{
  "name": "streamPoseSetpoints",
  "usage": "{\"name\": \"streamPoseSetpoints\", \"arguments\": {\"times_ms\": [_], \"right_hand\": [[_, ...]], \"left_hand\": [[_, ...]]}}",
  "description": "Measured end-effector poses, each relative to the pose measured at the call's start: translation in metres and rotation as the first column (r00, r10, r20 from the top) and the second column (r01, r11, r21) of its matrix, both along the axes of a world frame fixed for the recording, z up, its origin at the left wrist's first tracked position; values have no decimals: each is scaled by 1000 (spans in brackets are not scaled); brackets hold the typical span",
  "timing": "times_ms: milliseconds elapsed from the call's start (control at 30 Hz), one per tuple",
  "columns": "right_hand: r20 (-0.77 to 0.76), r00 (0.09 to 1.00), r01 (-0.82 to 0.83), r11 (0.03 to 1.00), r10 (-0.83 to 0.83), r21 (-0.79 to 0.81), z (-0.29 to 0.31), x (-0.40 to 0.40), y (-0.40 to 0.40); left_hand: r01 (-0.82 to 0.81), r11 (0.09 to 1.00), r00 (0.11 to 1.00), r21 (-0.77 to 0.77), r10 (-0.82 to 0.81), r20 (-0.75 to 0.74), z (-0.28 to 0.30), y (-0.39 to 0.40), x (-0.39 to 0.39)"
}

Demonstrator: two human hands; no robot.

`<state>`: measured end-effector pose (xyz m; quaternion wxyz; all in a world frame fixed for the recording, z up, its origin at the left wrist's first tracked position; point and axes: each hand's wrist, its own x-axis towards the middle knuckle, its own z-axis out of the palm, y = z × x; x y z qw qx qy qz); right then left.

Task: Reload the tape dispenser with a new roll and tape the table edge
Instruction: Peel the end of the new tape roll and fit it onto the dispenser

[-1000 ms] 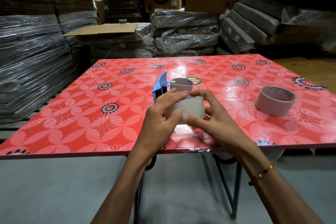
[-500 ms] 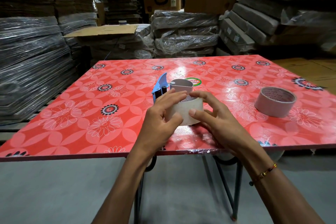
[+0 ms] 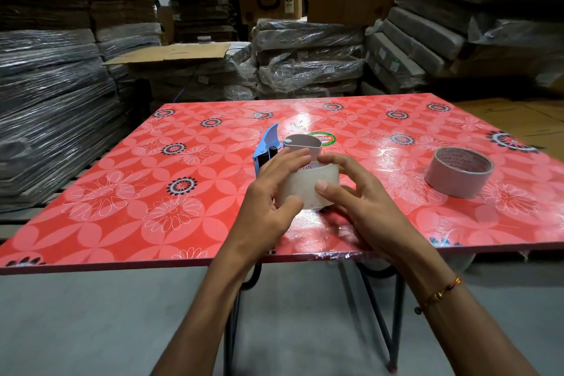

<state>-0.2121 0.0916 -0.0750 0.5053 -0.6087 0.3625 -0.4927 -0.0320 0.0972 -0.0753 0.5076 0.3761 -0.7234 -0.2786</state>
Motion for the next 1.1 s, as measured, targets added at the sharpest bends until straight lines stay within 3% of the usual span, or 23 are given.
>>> {"name": "streamPoseSetpoints", "arguments": {"times_ms": [533,1100], "right_hand": [[16,1000,8,1000,-8,-3,3,2,2],[-11,999,50,999,-50,3,-2,2,2]], "left_hand": [[-59,996,997,-61,61,36,-2,-4,0],[-64,998,997,-9,63,-41,-2,-1,-1]]}}
